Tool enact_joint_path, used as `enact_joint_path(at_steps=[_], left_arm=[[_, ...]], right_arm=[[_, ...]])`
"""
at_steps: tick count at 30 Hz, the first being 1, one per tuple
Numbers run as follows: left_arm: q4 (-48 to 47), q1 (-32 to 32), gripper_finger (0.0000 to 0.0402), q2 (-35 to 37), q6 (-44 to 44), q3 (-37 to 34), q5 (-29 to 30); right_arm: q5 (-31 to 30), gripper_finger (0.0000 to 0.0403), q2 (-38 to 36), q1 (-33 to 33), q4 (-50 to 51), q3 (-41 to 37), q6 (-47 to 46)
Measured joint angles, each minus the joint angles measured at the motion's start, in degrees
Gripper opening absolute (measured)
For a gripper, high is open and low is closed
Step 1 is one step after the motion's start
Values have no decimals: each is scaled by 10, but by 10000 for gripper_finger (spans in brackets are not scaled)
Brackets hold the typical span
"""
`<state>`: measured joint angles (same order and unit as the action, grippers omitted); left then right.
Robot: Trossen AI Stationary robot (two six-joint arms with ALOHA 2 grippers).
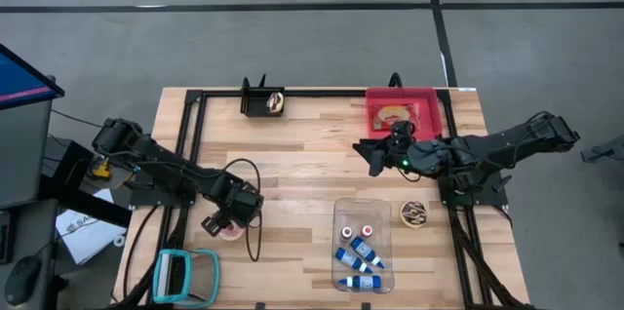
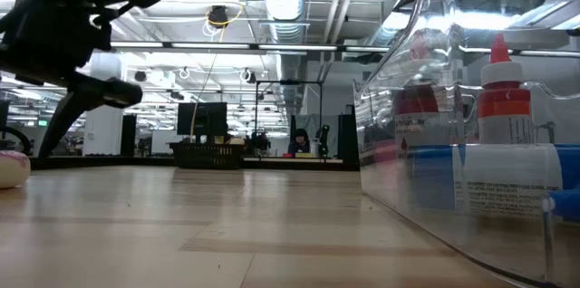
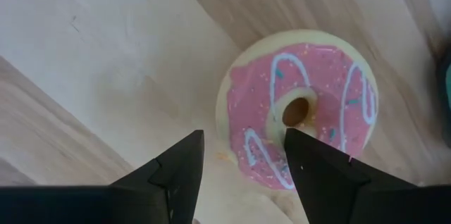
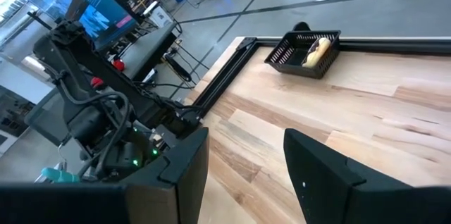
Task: Pick & Place Food Item
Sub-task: Put the pink donut into the black bin
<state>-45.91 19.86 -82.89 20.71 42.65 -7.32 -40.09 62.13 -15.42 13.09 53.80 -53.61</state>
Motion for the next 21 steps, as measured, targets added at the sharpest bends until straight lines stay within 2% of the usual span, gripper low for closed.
enact_joint_path(at_steps=[6, 12, 21], left_arm=[[25, 0, 195, 0, -4, -16, -6], [37, 0, 190, 0, -51, -19, -6], [52, 0, 117, 0, -141, -19, -11]], right_arm=[[-4, 177, 0, 1, 8, 0, -9], [-4, 177, 0, 0, 13, 0, -15], [-4, 177, 0, 1, 15, 0, -15]])
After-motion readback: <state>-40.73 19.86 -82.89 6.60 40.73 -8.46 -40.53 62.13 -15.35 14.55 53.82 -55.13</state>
